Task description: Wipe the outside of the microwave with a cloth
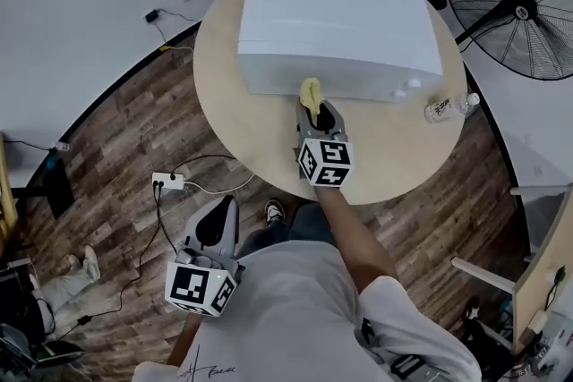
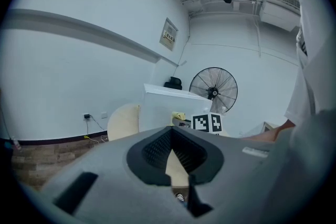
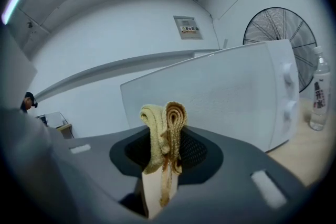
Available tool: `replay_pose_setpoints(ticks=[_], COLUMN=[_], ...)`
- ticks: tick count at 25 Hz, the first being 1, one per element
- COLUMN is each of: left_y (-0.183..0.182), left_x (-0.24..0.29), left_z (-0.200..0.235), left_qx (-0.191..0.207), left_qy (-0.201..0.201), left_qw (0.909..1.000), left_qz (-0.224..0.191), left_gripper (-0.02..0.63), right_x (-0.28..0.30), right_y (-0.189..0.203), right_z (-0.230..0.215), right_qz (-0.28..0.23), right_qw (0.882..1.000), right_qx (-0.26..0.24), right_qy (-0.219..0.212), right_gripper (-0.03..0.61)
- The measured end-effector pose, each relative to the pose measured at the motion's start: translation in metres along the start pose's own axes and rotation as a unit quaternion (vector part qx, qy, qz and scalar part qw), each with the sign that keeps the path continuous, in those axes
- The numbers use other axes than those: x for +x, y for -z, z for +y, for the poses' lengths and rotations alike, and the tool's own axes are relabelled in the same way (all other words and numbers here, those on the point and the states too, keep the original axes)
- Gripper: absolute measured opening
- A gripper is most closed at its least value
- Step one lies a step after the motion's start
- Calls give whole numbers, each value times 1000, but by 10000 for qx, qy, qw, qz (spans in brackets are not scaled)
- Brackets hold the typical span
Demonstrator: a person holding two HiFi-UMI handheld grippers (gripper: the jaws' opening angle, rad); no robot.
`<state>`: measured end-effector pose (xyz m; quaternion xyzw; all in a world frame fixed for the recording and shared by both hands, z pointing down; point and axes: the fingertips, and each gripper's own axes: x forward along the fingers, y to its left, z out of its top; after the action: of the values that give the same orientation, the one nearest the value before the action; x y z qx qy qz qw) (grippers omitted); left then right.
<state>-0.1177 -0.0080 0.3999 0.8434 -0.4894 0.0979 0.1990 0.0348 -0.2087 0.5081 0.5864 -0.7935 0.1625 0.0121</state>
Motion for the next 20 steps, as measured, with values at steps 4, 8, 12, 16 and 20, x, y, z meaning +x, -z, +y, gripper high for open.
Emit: replay_pose_setpoints(ticks=[4, 8, 12, 16, 20], left_y=[0, -2, -7, -11, -15], left_x=[14, 31, 49, 67, 85], left_z=[-17, -33, -49, -62, -73], left_qx=[77, 144, 250, 311, 354], left_qy=[256, 475, 691, 865, 1012], left_qw=[9996, 9987, 9971, 9955, 9938], left_qz=[57, 114, 181, 229, 283], left_gripper=[-9, -9, -9, -9, -9], right_x=[-23, -46, -70, -91, -102], right_y=[-4, -9, -13, -18, -22], right_z=[-52, -105, -158, -204, -244], right_qz=[-41, -72, -106, -162, -172], right_qw=[9989, 9956, 9899, 9822, 9747], right_qx=[12, 4, 30, 87, 110], right_qy=[468, 936, 1415, 1869, 2225], right_gripper=[124, 124, 124, 124, 124])
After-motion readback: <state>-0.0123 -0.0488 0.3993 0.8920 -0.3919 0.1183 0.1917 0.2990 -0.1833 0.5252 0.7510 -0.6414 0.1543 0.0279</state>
